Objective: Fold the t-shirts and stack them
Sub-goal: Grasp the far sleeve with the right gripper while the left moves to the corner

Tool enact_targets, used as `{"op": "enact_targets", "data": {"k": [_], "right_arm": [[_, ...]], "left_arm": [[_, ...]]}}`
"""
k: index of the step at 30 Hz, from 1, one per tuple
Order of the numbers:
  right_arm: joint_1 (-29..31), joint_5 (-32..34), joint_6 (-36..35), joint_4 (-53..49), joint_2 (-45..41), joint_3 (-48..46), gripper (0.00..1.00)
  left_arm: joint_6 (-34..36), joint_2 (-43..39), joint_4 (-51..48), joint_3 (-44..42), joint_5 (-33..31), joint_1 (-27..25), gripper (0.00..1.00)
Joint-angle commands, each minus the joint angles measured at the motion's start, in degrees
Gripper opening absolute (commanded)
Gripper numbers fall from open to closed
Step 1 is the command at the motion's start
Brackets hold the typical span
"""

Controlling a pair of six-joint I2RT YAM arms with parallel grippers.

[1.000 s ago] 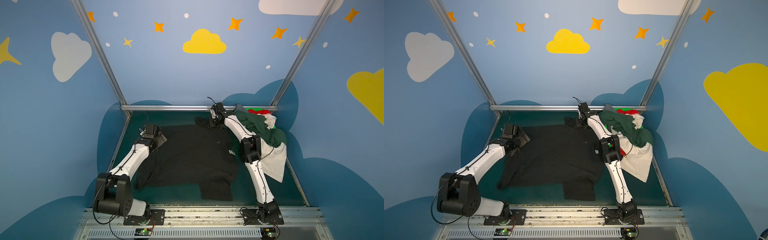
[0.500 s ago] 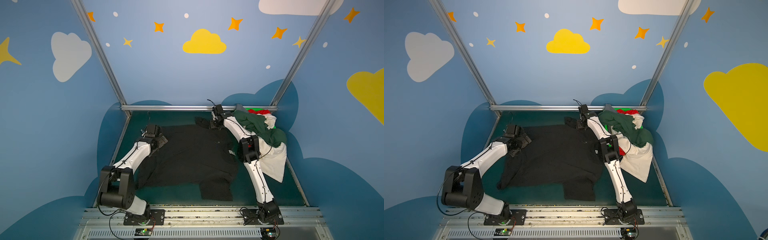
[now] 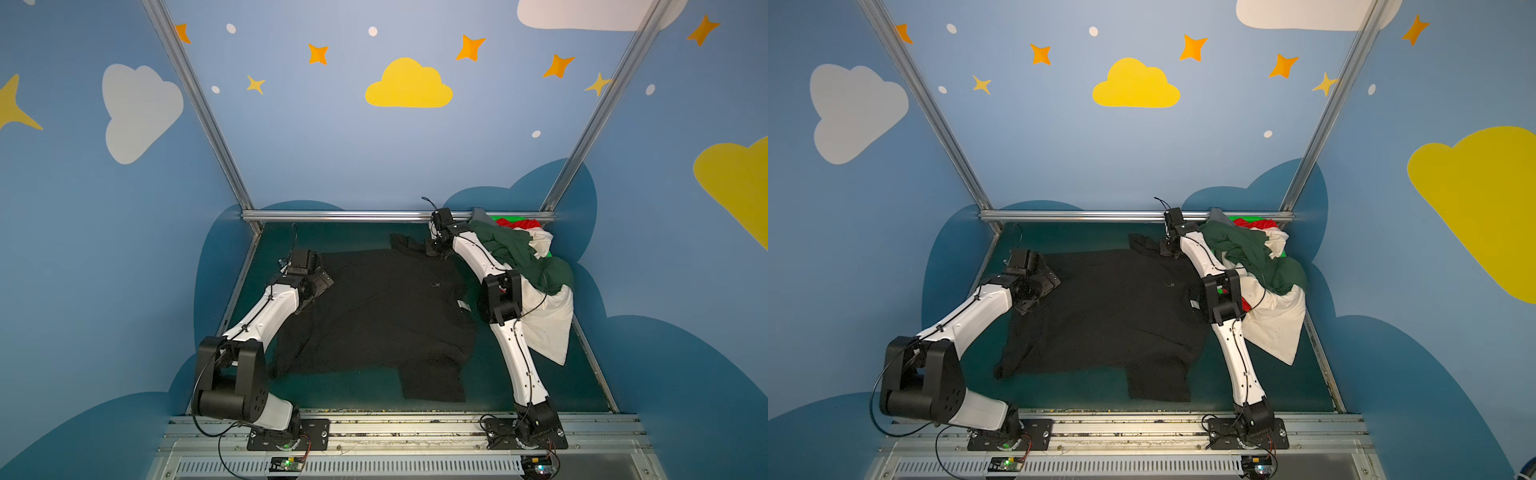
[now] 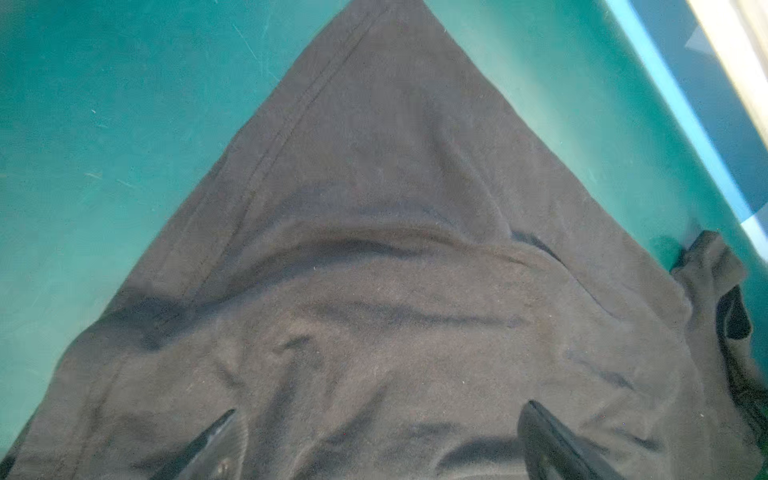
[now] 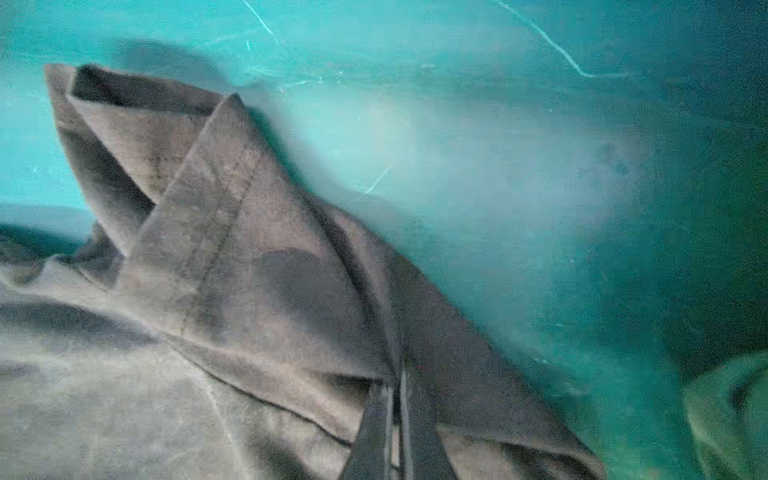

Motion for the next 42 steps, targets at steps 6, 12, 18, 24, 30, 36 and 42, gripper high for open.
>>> {"op": "enact_targets", "data": {"k": [6,12,18,24,30,36,42], "right_arm": [[-0.08,-1.49,-0.98,2.57,-4.35,-4.24,0.0],[0.1,-1.92,-1.69,4.84,-12.61,-11.94,0.0],[0.35,-2.71,-0.92,8.58,-22.28,-22.16,0.0],[0.67,-4.77,0.33,9.97,-28.09,-28.13,0.0],[1.92,-6.84,-0.29,7.79,-30.78,-31.25,0.0],[3.25,-7.54,0.11,7.54,-34.76,-37.96,0.0],[3.78,-8.34,0.67,8.7,-38.14,-44.59,0.0]], "left_arm": [[0.45,-1.31,-1.55,1.25,-1.83,1.85,1.0],[-0.77,1.97,1.26,3.05,1.04,6.14,1.0],[-1.33,6.88,3.52,7.3,3.97,10.2,1.0],[-0.6,14.79,4.15,13.08,3.45,12.51,1.0],[1.28,27.8,-0.61,25.36,6.02,14.7,1.0],[4.39,38.27,-6.77,39.42,5.31,15.13,1.0],[6.42,46.02,-11.59,51.55,4.85,15.76,0.99]]}}
